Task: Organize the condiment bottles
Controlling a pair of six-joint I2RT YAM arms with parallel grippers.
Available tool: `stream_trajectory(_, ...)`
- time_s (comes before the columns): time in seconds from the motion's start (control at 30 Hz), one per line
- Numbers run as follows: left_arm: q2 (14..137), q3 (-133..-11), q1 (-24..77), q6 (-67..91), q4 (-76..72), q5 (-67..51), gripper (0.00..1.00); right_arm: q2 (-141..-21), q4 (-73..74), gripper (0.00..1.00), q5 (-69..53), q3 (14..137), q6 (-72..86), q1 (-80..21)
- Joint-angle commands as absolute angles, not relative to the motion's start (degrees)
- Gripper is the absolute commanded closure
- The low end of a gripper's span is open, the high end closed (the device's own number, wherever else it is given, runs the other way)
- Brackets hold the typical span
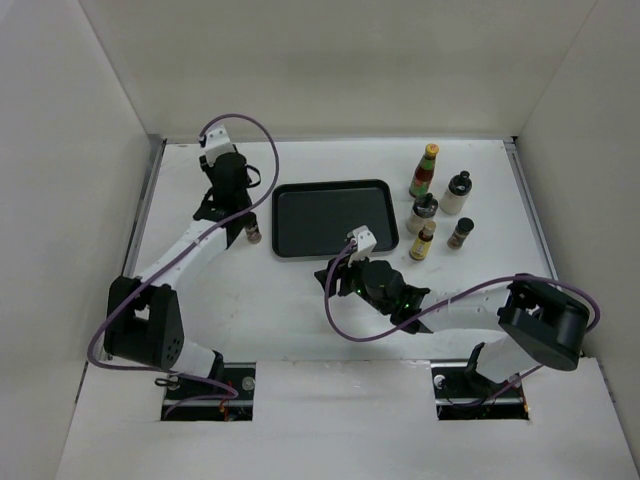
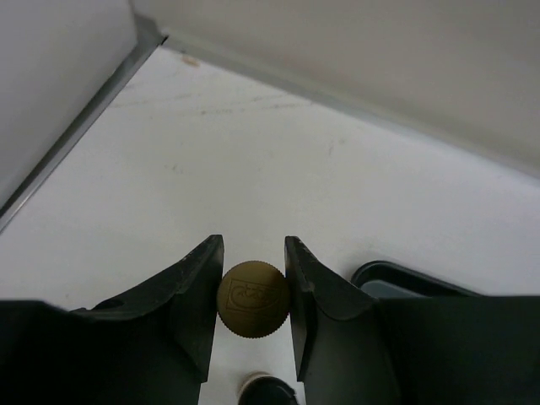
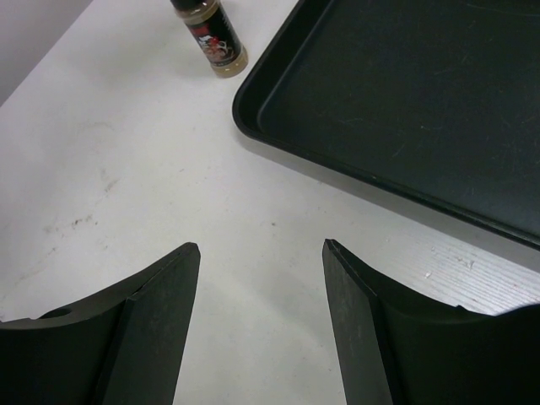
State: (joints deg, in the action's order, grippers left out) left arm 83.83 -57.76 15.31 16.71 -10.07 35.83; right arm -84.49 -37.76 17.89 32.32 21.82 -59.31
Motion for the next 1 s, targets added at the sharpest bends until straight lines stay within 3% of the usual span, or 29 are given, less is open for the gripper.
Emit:
stream_trajectory(0.0, 80.76, -64.23, 19.10, 12.75, -20.21, 37.27, 0.79, -84.37, -41.04, 0.33, 16.79, 34.19, 22.32, -59.63)
stream_trajectory(0.4, 98.95, -76.20, 27.20, 14.15, -20.91, 32.96, 0.79, -83.94, -40.17, 0.30, 16.87, 34.01, 22.68, -59.37)
stream_trajectory(0.97, 107.22, -75.76, 27.29, 17.31, -21.18, 29.18, 0.78, -84.37, -40.34, 0.28, 16.96, 33.66, 22.94, -58.32)
